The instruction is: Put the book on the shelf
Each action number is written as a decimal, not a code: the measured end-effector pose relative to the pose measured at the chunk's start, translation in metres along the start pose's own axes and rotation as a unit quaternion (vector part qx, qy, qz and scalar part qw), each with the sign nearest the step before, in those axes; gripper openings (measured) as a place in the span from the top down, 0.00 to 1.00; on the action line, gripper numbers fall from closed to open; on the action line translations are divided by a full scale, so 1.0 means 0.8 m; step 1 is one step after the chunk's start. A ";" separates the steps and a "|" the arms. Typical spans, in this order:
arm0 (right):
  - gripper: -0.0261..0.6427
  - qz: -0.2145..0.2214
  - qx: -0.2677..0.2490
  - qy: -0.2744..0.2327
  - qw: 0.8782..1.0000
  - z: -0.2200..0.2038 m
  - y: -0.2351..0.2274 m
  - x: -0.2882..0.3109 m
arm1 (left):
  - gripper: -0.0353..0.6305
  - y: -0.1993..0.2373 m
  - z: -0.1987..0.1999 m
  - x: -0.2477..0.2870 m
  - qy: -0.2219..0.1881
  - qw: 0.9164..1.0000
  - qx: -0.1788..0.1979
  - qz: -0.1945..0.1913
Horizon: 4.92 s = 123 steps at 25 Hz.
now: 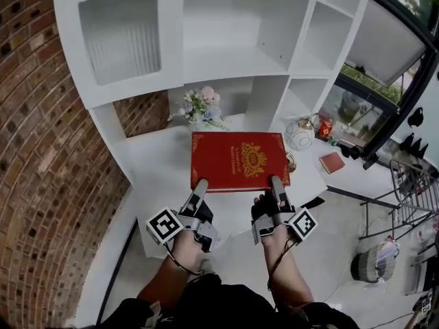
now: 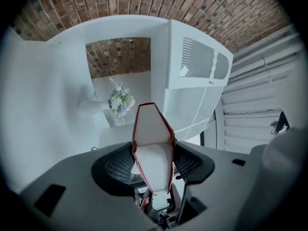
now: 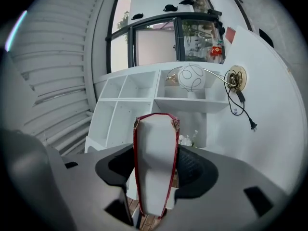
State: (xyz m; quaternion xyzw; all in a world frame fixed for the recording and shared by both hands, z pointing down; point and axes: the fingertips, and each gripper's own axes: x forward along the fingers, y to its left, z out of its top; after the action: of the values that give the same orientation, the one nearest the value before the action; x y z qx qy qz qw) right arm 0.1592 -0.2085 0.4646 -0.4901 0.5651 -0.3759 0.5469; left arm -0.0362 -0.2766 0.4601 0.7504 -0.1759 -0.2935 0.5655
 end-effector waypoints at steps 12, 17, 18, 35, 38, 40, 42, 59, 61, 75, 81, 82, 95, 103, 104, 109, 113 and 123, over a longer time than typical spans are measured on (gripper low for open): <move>0.57 0.029 0.013 0.016 0.999 0.048 -0.008 0.079 | 0.56 -0.006 0.013 0.084 -0.009 1.000 0.009 -0.013; 0.57 0.064 0.011 0.044 0.997 0.083 0.019 0.104 | 0.56 -0.035 0.003 0.116 -0.034 0.998 0.033 -0.028; 0.57 0.071 0.011 0.051 0.996 0.089 0.025 0.110 | 0.56 -0.041 0.002 0.121 -0.041 0.998 0.039 -0.030; 0.57 0.164 0.020 0.113 0.980 0.150 0.111 0.210 | 0.55 -0.130 0.010 0.196 -0.126 0.981 0.126 -0.075; 0.57 0.166 0.017 0.118 0.979 0.152 0.119 0.231 | 0.55 -0.137 0.020 0.207 -0.137 0.979 0.128 -0.076; 0.57 0.166 0.020 0.122 0.978 0.149 0.124 0.245 | 0.55 -0.140 0.031 0.214 -0.147 0.977 0.132 -0.075; 0.57 0.162 0.024 0.124 0.979 0.147 0.125 0.258 | 0.55 -0.143 0.041 0.220 -0.155 0.975 0.139 -0.075; 0.55 0.103 0.018 0.118 0.988 0.150 0.102 0.339 | 0.54 -0.114 0.101 0.273 -0.179 0.969 0.172 -0.002; 0.55 0.100 0.011 0.116 0.988 0.152 0.104 0.350 | 0.53 -0.115 0.108 0.281 -0.183 0.965 0.185 0.005; 0.35 0.059 -0.311 0.007 0.949 0.186 0.127 0.409 | 0.49 -0.152 0.160 0.316 -0.225 0.821 0.510 0.124; 0.35 0.086 -0.484 -0.028 0.870 0.185 0.162 0.421 | 0.49 -0.171 0.174 0.328 -0.219 0.774 0.577 0.142; 0.36 0.088 -0.502 -0.029 0.860 0.184 0.165 0.422 | 0.49 -0.172 0.176 0.330 -0.218 0.769 0.583 0.144; 0.48 0.074 -0.568 0.005 0.819 0.173 0.170 0.460 | 0.62 -0.170 0.193 0.366 -0.187 0.755 0.608 0.159; 0.48 0.038 -0.576 0.041 0.815 0.173 0.159 0.484 | 0.62 -0.162 0.203 0.382 -0.172 0.738 0.622 0.196; 0.48 0.032 -0.578 0.047 0.814 0.173 0.157 0.486 | 0.62 -0.161 0.205 0.384 -0.170 0.739 0.621 0.199; 0.48 -0.008 -0.578 0.090 0.811 0.173 0.152 0.497 | 0.62 -0.160 0.207 0.389 -0.167 0.738 0.619 0.210; 0.49 -0.029 -0.561 0.107 0.820 0.175 0.153 0.501 | 0.62 -0.161 0.210 0.389 -0.178 0.739 0.614 0.211; 0.54 0.056 -0.558 0.036 0.827 0.179 0.180 0.458 | 0.61 -0.207 0.169 0.350 -0.196 0.665 0.692 0.201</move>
State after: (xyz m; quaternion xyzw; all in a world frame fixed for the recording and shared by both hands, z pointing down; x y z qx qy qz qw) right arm 0.3084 -0.5118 0.2179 -0.6654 0.7244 0.0179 0.1796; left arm 0.0807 -0.4949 0.2094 0.7975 -0.5818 -0.1068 -0.1190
